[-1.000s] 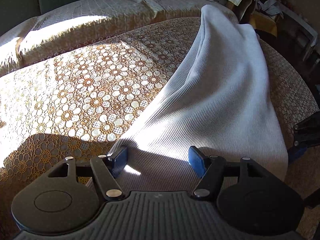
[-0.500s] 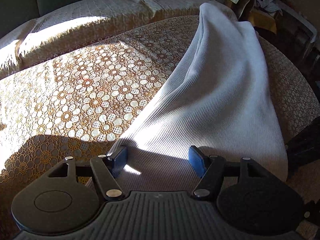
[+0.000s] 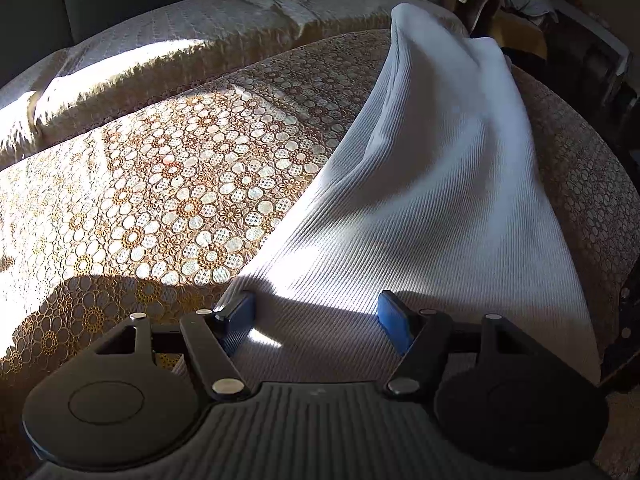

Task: Fold clothes

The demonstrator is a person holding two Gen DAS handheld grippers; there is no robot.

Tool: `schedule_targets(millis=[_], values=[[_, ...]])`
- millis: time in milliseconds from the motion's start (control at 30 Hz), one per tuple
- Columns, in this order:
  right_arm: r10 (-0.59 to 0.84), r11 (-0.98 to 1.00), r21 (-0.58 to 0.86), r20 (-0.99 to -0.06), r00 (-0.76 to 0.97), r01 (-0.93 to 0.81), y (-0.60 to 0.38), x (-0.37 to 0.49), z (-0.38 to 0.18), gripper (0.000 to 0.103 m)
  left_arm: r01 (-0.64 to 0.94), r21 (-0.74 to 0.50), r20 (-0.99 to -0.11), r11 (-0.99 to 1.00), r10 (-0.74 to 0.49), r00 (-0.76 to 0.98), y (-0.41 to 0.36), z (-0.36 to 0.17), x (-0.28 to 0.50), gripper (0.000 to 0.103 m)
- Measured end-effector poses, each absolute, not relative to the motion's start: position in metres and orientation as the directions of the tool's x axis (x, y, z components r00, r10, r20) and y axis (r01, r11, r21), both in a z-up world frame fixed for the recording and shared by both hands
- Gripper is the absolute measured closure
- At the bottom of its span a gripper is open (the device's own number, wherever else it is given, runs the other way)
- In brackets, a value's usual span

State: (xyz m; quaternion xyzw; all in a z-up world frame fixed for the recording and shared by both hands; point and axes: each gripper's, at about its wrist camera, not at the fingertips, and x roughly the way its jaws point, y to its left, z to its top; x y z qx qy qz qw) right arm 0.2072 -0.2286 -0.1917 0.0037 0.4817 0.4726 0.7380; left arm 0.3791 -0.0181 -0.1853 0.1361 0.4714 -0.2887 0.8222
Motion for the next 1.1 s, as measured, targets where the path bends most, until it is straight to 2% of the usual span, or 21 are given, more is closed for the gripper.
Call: schedule_targets(millis=[33, 267, 400, 600, 733, 933, 1100], values=[[0.693, 0.556, 0.452, -0.716, 0.089, -0.697, -0.228, 0.206, -0.19, 0.0, 0.606, -0.049, -0.853, 0.794, -0.349, 0.388, -0.018, -0.184, 0.378, 0.036], [0.653, 0.592, 0.386, -0.745, 0.14, -0.707, -0.23, 0.205, -0.172, 0.0, 0.666, -0.005, -0.867, 0.746, -0.335, 0.369, 0.006, -0.16, 0.329, 0.036], [0.662, 0.602, 0.366, -0.726, 0.187, -0.71, -0.224, 0.208, -0.159, 0.0, 0.711, 0.05, -0.872, 0.701, -0.316, 0.373, 0.029, -0.142, 0.275, 0.036], [0.673, 0.613, 0.322, -0.692, 0.262, -0.721, -0.194, 0.219, -0.147, 0.0, 0.673, 0.109, -0.865, 0.731, -0.263, 0.427, 0.073, -0.129, 0.22, 0.036], [0.661, 0.637, 0.35, -0.707, 0.253, -0.687, -0.168, 0.235, -0.16, 0.0, 0.63, 0.07, -0.876, 0.774, -0.254, 0.41, 0.1, -0.138, 0.211, 0.035], [0.552, 0.717, 0.31, -0.799, 0.238, -0.625, -0.154, 0.253, -0.193, 0.0, 0.602, 0.031, -0.877, 0.798, -0.268, 0.399, 0.125, -0.161, 0.215, 0.035], [0.557, 0.706, 0.315, -0.801, 0.221, -0.635, -0.156, 0.254, -0.201, 0.0, 0.603, 0.016, -0.864, 0.798, -0.292, 0.41, 0.13, -0.167, 0.212, 0.035]])
